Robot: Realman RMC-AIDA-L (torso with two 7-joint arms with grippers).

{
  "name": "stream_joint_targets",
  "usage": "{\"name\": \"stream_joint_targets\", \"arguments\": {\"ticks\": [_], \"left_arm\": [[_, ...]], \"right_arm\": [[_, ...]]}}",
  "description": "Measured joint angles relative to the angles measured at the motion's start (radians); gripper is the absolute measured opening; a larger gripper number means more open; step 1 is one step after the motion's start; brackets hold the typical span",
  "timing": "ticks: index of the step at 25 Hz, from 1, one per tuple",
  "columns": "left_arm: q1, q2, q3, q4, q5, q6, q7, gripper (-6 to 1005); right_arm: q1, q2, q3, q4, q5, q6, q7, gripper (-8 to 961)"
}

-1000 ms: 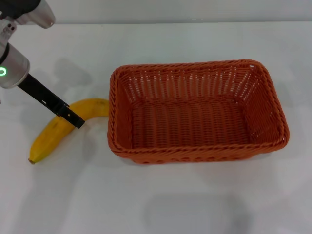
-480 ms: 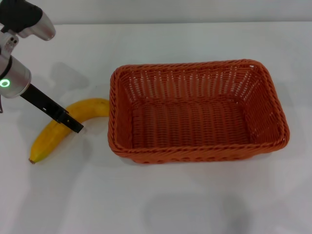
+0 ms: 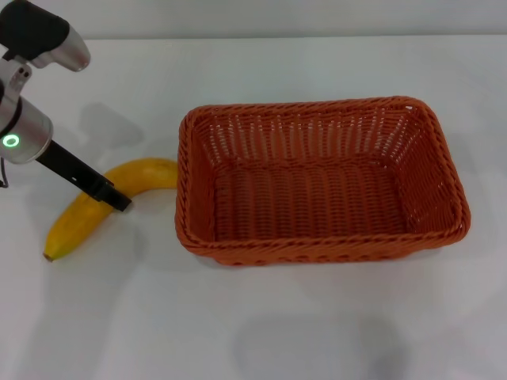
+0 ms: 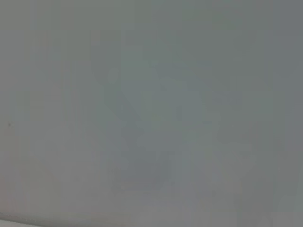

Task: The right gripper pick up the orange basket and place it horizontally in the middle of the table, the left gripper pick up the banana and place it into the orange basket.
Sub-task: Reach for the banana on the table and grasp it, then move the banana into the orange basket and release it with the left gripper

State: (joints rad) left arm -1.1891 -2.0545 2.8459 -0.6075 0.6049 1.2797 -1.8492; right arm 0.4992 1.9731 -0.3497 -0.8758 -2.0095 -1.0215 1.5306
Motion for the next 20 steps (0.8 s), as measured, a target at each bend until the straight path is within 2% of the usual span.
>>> {"name": "stream_joint_targets", "arguments": {"ticks": [3,6,13,17,20], "left_arm": [[-0.001,0.006,0.000,-0.023,-0.025,0.003,0.000,509],[-0.014,0.019,-0.001,-0.097,-0.055,0.030,0.002,505],[-0.094,0.049,0.001,-0.395,-0.085,0.169,0.025,495],[-0.171,0.068,0.002,-0.403,-0.084,0.280,0.071,513],[-0.246,0.068,0.002,-0.349,-0.074,0.324,0.092,526]], "right_arm": [[-0.003,0.000,0.001,0.000,0.000,0.000,0.001,821],[-0.007,0.001,0.004,0.000,0.000,-0.001,0.001,820],[-0.017,0.001,0.007,-0.003,0.000,-0.006,0.002,819],[-0.018,0.001,0.005,-0.006,0.006,-0.007,-0.002,819],[-0.015,-0.001,0.001,-0.007,0.011,-0.008,-0.007,819]]}}
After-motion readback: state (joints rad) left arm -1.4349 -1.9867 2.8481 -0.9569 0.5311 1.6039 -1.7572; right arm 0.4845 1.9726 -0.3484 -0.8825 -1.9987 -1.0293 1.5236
